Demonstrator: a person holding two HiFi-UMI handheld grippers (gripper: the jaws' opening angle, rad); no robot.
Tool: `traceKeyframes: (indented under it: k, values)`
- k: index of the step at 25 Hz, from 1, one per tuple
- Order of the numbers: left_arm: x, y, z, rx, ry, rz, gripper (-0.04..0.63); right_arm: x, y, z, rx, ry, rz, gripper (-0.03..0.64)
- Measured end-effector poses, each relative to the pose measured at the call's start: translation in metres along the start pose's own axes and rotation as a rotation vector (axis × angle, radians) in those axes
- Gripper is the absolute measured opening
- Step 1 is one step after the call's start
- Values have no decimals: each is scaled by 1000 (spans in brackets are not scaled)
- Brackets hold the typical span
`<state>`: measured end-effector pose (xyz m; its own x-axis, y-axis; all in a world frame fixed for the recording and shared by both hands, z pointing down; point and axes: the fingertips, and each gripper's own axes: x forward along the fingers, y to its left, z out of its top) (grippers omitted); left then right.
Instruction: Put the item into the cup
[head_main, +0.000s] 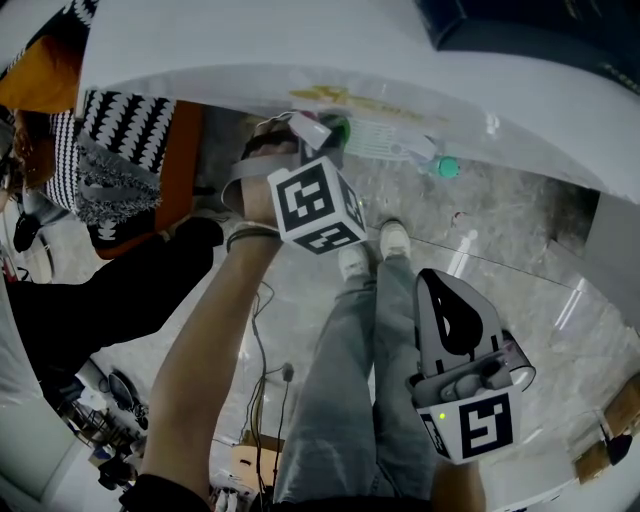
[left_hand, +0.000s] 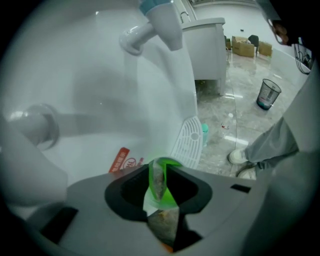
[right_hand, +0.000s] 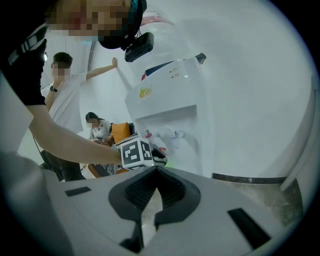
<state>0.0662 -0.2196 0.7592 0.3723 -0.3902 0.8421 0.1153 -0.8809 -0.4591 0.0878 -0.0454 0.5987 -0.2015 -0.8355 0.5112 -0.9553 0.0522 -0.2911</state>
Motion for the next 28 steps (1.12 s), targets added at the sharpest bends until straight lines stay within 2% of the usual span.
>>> traceKeyframes:
  k: [4,9,17,21,28]
  values:
    - [-7,-1,2,-5,-20,-6,107,1,3,0,-4,4,3,8]
    - [-21,7,5,6,-59,33,107,2,3,-4,-2,13,4,8]
    - [-51,7,11,-45,-119,98,107,0,3,-7,10,13,-2,8]
    - [-76,1,9,-118,-153,118,99,-1,-4,-3,44,-5,-34,8]
    - [-120,-13,14,-202,-219,139,52,-3,-7,1,69,-27,-55,8]
